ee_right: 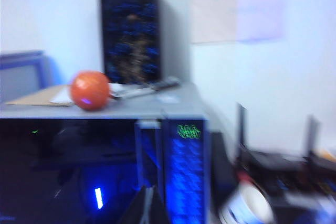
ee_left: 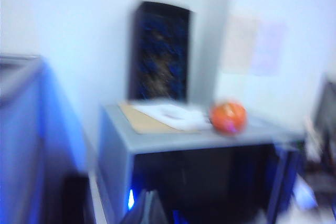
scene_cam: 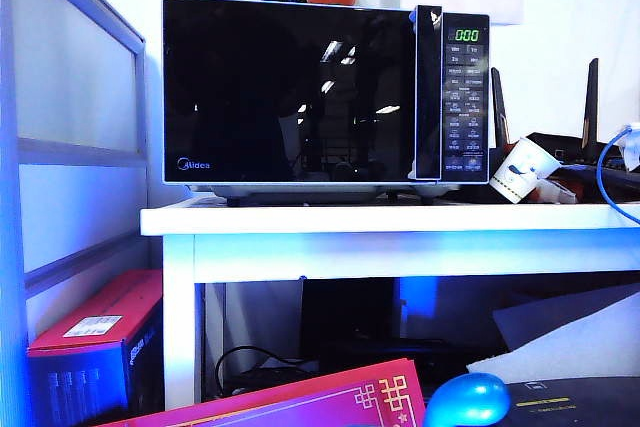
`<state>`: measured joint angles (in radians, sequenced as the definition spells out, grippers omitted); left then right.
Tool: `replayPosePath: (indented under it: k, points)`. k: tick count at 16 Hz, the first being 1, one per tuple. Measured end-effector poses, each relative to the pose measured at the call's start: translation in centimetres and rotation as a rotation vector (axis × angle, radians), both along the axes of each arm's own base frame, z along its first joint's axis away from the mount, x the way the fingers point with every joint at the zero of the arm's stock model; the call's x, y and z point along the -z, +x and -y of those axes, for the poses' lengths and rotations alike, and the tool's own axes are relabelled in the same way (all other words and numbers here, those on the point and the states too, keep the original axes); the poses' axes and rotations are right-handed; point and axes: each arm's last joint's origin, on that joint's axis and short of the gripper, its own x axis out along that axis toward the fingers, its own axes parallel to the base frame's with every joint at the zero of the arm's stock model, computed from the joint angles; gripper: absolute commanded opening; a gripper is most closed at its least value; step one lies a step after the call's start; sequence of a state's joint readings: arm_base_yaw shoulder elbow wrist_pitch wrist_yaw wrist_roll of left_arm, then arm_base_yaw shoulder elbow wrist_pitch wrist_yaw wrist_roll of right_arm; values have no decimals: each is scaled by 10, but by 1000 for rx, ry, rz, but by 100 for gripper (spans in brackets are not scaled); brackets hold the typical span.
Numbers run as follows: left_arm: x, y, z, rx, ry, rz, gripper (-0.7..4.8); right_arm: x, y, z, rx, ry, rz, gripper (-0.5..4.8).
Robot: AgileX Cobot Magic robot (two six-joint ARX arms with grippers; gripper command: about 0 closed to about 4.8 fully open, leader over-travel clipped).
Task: Open the microwave door, place the orange inside the microwave, then close the microwave door.
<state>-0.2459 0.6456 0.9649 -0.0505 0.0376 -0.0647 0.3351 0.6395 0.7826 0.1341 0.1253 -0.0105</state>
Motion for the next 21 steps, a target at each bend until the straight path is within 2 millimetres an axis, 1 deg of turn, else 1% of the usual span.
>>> replayPosePath:
  k: [1, 2, 4, 5, 6, 7, 8, 9, 10, 11, 12, 13, 14, 16, 17, 19, 20, 21]
  points:
    - [-16, 16, 5, 28, 43, -68, -5, -14, 17, -7, -34, -30, -13, -5]
    - [-36, 35, 10, 46, 72, -125, -5, -33, 37, -15, -62, -43, -16, -5]
    - [-54, 60, 19, 102, 145, -240, -5, -58, 65, -26, -80, -56, -42, -5]
    - [-64, 71, 22, 144, 167, -265, -5, -67, 75, -29, -95, -63, -53, -5]
    - [-74, 83, 27, 209, 183, -272, -5, -76, 93, -36, -113, -70, -63, -5]
    - [-79, 90, 30, 250, 190, -274, -5, -76, 106, -41, -117, -77, -85, -5]
    - [-84, 96, 33, 277, 191, -270, -5, -74, 119, -45, -120, -84, -109, -4]
    - [-95, 102, 36, 291, 188, -228, -5, -58, 143, -52, -117, -103, -176, 5]
    - [-98, 102, 38, 295, 185, -205, -5, -47, 156, -57, -117, -114, -214, 68]
    - [-100, 101, 39, 301, 174, -186, -5, -32, 170, -61, -118, -130, -270, 144]
    - [-102, 101, 39, 304, 166, -172, -5, -23, 178, -64, -119, -139, -299, 343]
    - [-103, 100, 39, 303, 163, -164, -5, -7, 193, -69, -120, -153, -350, 391]
    - [-103, 101, 38, 301, 161, -166, -5, 8, 206, -74, -121, -163, -388, 391]
    - [-101, 101, 39, 303, 162, -177, -5, 24, 222, -79, -121, -146, -397, 391]
    - [-101, 101, 39, 308, 164, -183, -5, 31, 232, -83, -120, -130, -366, 391]
    - [-101, 100, 40, 325, 166, -183, -5, 40, 245, -86, -70, -107, -321, 391]
    - [-101, 100, 40, 329, 166, -182, -5, 44, 253, -86, -9, -84, -278, 391]
    - [-101, 100, 40, 328, 166, -182, -5, 45, 255, -87, 1, -75, -256, 391]
